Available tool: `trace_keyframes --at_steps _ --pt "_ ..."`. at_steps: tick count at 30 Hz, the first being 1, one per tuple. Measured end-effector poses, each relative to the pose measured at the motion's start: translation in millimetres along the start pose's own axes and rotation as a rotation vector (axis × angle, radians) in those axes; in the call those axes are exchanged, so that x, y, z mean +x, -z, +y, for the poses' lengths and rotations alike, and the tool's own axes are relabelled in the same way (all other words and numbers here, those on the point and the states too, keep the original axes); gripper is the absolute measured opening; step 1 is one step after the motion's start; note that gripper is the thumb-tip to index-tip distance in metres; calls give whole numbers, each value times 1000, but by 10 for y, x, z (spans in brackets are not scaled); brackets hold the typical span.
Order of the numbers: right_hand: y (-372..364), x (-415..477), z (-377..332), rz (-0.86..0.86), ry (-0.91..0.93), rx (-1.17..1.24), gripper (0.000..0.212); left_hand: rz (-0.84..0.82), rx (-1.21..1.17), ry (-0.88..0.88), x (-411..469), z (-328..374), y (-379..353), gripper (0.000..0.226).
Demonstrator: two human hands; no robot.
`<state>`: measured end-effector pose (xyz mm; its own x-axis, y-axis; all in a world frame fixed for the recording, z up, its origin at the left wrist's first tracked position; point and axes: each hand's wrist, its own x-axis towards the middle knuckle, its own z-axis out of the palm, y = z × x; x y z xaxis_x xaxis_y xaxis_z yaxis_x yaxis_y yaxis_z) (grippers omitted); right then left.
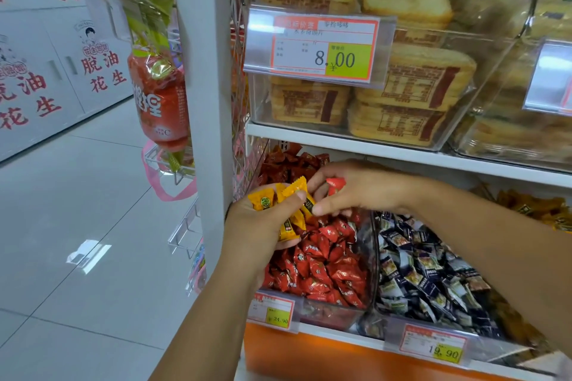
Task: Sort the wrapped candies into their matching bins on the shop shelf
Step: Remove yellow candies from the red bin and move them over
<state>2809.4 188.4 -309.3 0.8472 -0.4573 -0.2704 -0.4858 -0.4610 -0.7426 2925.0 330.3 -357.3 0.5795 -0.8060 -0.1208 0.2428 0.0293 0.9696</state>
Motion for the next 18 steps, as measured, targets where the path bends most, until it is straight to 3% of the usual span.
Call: trace_keyframes --at_steps 3,5,10,14,18 --pt "207 65 156 183 -4 -128 9 47 36 -100 -66 -3 -29 4" --pt "279 109 233 226 -36 -266 18 86 84 -175 -109 11 -36 6" --pt "106 307 211 129 9 -526 27 172 265 -319 -171 2 48 13" --pt "15 520 296 -37 -195 -802 49 145 313 -295 -159 -89 86 13" --pt "5 573 307 -96 -228 -949 60 117 321 -274 -137 -126 93 9"
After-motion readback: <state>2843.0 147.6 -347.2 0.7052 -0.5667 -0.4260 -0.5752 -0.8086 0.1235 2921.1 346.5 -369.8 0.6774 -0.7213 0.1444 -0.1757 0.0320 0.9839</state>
